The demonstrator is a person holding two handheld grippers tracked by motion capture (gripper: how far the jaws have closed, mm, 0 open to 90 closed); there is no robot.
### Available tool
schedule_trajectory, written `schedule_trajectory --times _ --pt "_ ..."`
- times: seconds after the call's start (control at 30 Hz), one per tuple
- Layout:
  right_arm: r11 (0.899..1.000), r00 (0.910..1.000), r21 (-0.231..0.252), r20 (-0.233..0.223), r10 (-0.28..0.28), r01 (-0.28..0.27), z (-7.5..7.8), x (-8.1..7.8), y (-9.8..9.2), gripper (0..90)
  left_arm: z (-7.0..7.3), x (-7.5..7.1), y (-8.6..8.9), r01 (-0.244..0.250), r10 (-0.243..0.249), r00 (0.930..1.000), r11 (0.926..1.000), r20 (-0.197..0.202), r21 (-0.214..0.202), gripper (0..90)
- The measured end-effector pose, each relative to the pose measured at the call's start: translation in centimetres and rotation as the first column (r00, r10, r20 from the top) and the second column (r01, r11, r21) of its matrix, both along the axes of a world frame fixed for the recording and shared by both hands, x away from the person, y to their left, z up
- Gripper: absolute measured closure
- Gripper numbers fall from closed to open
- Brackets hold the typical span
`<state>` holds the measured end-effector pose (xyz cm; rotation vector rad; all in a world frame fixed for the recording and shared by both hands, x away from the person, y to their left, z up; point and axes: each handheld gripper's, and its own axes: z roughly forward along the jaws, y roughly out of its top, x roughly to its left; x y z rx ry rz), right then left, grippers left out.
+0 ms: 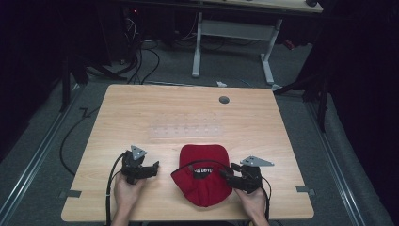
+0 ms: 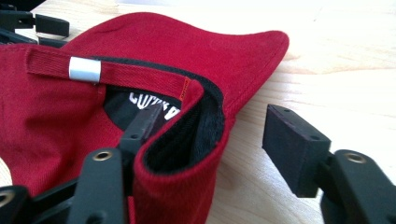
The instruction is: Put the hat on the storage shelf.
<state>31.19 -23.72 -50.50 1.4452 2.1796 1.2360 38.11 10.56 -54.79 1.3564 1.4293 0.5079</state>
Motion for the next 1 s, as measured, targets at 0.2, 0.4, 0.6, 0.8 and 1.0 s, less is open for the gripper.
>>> schedule_trajectory --times 0.2,0.4,0.6,0.8,1.0 --pt "1.0 0.9997 0.011 -0.021 0.008 -0.008 -0.6 0.5 0.1 49.5 0.0 -0.1 0.0 0.008 -0.008 1.0 1.0 0.001 0.003 18.1" --pt "1.0 0.9997 -0.009 -0.022 0.008 -0.008 -1.1 0.8 0.3 61.9 0.0 -0.2 0.0 0.012 -0.012 0.9999 0.9999 0.004 -0.002 19.6" --pt "1.0 0.9994 -0.011 -0.031 0.012 -0.012 -1.2 1.1 0.0 70.2 0.0 -0.2 -0.1 0.011 -0.011 0.9999 0.9999 0.006 -0.004 20.4" --pt "1.0 0.9993 -0.01 -0.035 0.012 -0.012 -1.2 1.2 0.0 74.6 0.1 -0.2 -0.1 0.014 -0.014 0.9999 0.9999 0.008 -0.008 21.9" --pt "1.0 0.9984 0.018 -0.054 0.02 -0.019 -1.2 1.8 -0.3 78.4 0.0 -0.2 -0.1 0.043 -0.043 0.9991 0.9991 0.002 -0.003 20.2"
